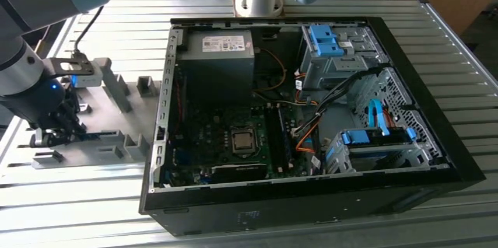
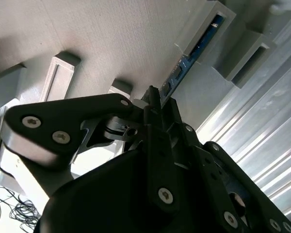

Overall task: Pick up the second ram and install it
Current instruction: 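Pick up the second ram and move it above second insertion slot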

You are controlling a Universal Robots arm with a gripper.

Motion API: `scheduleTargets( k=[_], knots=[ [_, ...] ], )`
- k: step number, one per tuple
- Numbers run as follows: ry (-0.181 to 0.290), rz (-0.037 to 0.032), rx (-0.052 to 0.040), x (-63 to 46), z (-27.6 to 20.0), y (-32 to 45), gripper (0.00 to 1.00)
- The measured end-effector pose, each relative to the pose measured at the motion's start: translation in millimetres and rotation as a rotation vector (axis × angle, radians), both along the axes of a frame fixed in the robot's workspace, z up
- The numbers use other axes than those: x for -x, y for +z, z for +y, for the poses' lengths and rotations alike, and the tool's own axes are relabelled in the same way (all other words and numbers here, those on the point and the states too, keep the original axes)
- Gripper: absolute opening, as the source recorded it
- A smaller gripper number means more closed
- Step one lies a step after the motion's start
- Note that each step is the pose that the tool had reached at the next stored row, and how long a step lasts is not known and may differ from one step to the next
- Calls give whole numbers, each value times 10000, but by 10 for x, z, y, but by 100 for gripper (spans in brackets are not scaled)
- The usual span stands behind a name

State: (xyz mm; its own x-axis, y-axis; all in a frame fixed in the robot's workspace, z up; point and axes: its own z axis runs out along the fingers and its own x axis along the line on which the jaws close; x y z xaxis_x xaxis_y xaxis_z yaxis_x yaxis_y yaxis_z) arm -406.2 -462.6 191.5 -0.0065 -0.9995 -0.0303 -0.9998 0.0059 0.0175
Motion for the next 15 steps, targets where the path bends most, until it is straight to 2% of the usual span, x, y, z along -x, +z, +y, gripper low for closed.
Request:
scheduleTargets(
  k=[3, 4, 15],
  knots=[
    [0, 0, 0, 0, 0, -2, 22],
    [0, 0, 0, 0, 0, -2, 15],
    [0, 1, 0, 0, 0, -4, 14]
  ],
)
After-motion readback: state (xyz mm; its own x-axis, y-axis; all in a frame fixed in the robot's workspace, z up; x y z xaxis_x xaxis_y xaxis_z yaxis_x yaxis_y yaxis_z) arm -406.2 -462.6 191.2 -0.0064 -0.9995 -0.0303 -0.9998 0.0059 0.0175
